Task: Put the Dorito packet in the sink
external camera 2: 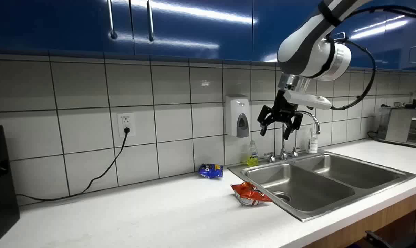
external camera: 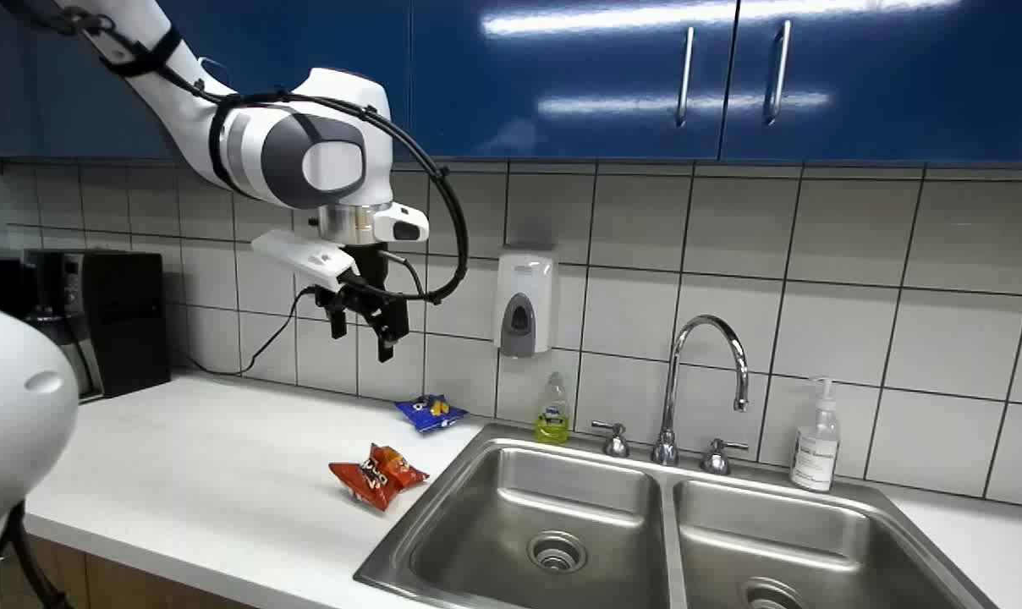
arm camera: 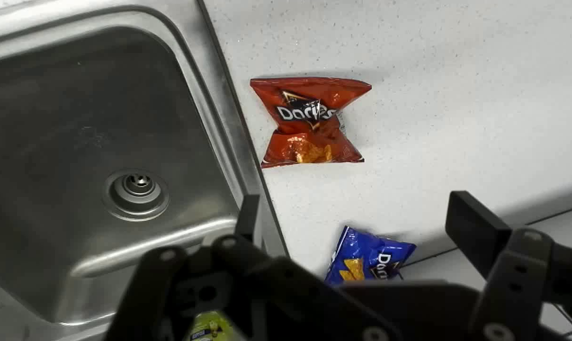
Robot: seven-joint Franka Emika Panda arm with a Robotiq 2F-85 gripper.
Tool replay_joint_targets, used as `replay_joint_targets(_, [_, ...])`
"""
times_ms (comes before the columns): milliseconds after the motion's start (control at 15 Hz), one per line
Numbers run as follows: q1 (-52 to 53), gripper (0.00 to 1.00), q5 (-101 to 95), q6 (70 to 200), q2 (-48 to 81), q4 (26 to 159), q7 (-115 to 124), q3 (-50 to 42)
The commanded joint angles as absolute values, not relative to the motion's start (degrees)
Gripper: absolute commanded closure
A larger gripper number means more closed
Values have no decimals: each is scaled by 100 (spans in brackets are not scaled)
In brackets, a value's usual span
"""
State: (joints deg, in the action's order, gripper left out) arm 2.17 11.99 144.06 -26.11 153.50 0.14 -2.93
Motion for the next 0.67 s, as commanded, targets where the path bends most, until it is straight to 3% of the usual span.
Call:
replay_joint_targets(0, [207, 0, 1200, 14393, -2613, 15344, 13, -284])
replay_joint_targets(600, [-17, 0, 525, 14151, -2484, 15275, 132, -71])
